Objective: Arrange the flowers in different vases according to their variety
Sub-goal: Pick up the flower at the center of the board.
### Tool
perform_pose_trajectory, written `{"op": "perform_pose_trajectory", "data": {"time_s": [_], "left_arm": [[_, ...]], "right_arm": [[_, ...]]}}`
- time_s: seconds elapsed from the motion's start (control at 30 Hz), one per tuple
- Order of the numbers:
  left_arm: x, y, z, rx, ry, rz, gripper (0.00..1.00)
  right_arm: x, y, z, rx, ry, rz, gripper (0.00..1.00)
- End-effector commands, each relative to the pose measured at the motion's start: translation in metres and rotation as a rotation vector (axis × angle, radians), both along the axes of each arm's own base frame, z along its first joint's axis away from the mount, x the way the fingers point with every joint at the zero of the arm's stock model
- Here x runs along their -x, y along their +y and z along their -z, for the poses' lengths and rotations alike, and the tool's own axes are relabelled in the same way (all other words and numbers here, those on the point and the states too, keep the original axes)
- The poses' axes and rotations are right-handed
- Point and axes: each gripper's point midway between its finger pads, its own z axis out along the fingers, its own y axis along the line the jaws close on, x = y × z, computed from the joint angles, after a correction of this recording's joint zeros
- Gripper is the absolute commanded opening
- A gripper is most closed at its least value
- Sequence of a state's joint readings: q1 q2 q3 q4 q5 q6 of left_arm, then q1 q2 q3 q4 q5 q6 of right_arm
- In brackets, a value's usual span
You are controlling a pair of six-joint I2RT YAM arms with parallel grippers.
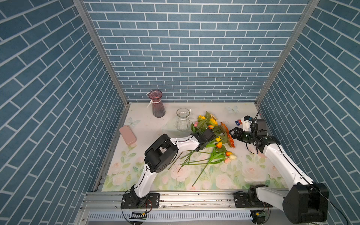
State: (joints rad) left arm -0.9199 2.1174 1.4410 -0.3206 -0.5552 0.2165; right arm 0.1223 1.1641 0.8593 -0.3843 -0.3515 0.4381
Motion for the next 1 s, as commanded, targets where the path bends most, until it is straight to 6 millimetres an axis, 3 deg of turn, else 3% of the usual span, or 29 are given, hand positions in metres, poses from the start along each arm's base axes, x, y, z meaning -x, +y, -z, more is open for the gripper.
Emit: {"op": "perform_pose_trajectory", "data": {"time_s": [0.0, 0.2, 0.53, 0.7, 0.97], "left_arm": [[0.004, -0.004, -0.028, 0.038, -0.039, 0.000, 0.00], [0.011, -0.008, -0.067, 0.108, -0.076, 0.000, 0.00], [0.016, 0.007, -0.152, 0.238, -0.177, -0.044, 0.00], [0.012, 0.008, -0.231, 0.389, -0.282, -0.038, 0.00], [-0.015, 0.028, -0.393, 0.765, -0.557, 0.025, 0.00]], "right_arm": [[0.002, -0.001, -0.007, 0.010, -0.025, -0.009, 0.60], [0.003, 0.000, -0.022, 0.012, -0.075, -0.028, 0.60], [0.015, -0.003, -0.060, 0.043, -0.216, -0.050, 0.60], [0.027, 0.002, -0.072, 0.077, -0.321, -0.135, 0.62], [0.078, 0.057, -0.125, -0.071, -0.631, -0.553, 0.64]]}}
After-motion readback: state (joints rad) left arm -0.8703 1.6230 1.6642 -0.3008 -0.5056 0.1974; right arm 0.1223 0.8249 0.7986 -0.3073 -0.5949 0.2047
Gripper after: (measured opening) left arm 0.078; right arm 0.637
